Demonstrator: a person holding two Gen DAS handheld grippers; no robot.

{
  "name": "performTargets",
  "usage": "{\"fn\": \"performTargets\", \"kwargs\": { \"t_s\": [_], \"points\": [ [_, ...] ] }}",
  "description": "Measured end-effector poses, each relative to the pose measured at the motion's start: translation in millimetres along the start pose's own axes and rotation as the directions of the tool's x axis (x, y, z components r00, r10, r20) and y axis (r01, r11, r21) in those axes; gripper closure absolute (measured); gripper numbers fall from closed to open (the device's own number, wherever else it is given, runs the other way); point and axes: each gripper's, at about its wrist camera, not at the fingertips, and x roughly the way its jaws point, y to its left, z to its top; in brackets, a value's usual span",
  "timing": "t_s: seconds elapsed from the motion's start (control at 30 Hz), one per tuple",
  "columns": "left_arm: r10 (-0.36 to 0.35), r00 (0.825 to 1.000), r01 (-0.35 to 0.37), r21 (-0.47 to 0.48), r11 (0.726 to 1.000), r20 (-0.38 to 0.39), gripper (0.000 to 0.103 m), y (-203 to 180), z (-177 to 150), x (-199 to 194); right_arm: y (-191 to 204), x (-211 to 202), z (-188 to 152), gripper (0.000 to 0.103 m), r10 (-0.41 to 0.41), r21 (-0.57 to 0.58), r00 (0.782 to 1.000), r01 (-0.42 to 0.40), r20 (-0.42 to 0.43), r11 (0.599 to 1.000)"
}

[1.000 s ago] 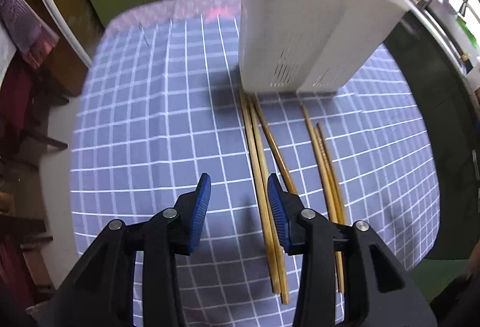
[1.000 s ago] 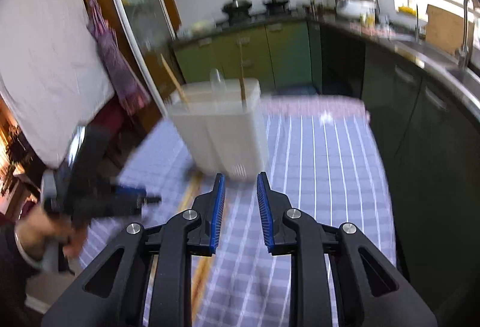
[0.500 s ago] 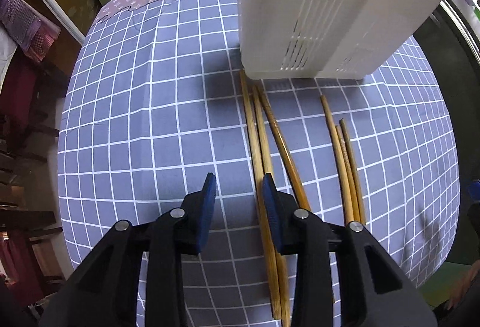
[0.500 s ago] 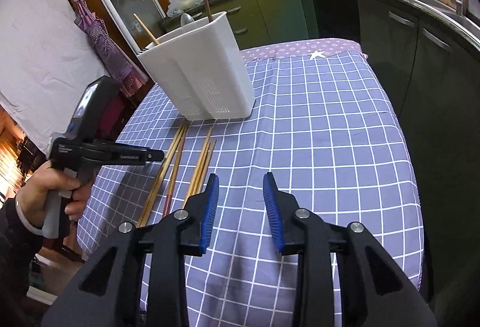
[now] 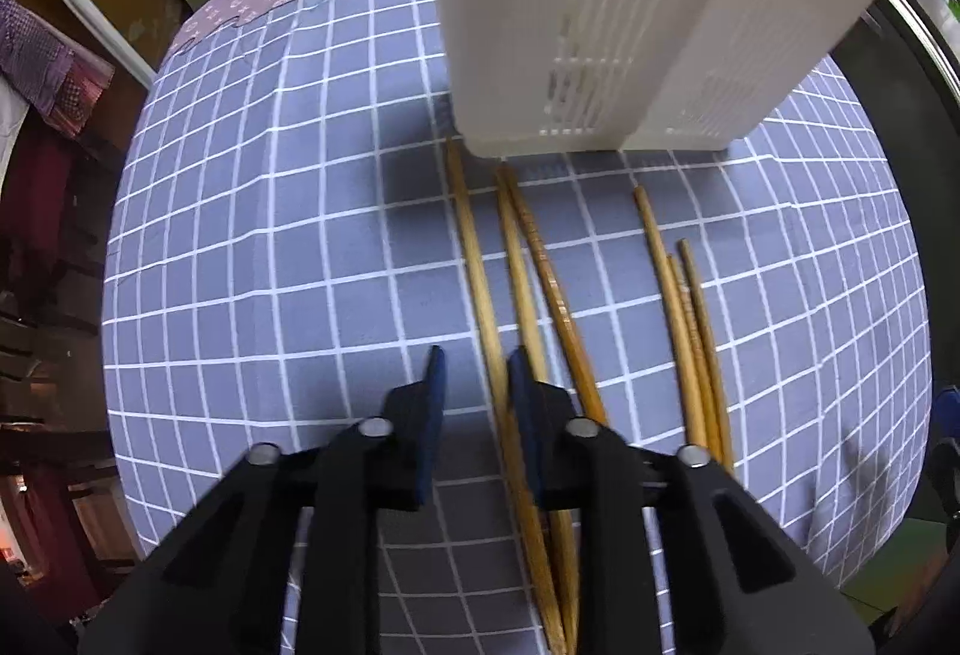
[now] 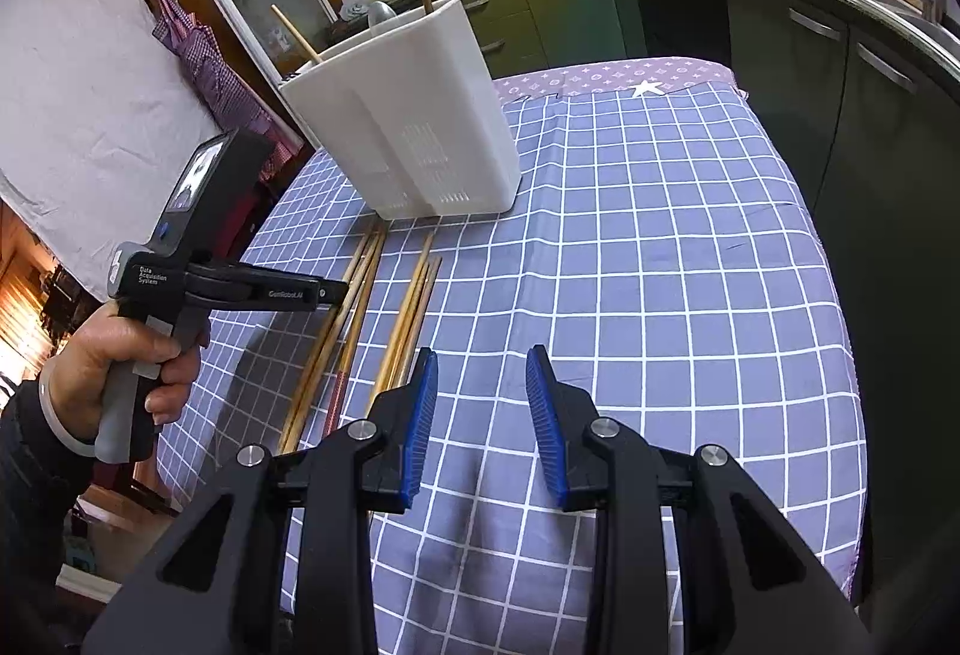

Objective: Organize utensils
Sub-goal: 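Grasp another chopstick with the left gripper while the right gripper grasps one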

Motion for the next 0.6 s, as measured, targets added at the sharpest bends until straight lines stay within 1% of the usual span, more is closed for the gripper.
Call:
{"fn": "performTargets", "kwargs": {
  "t_s": [0.07,0.13,0.27,0.37,0.5,0.6],
  "points": [
    [-0.015,1.000,0.015,0.002,1.000,-0.001,0.095,-4,-1,-1,1,2,0,0.072,0.000,-0.004,1.000,0.000,-0.008,1.000],
    [-0.012,1.000,0.012,0.007,1.000,0.002,0.095,-5,0,0,0,3,-1,0.072,0.001,-0.004,1.000,-0.001,-0.013,1.000],
    [-0.031,0.999,0.032,-0.013,0.999,0.012,0.096,3,-3,-5,-1,5,0,0.072,0.005,-0.002,1.000,-0.005,-0.028,1.000],
    [-0.040,0.998,0.041,-0.023,0.999,0.051,0.096,15,-5,-19,0,8,2,0.072,0.005,-0.007,0.999,-0.005,-0.046,1.000],
    [-0.041,0.991,0.045,-0.024,0.999,0.131,0.096,28,-15,-49,4,16,5,0.072,0.012,-0.018,0.996,-0.013,-0.084,1.000],
    [-0.050,0.976,0.056,-0.019,0.998,0.210,0.096,37,-30,-78,12,30,11,0.072,0.001,-0.043,0.992,-0.006,-0.128,0.999]
  ]
}}
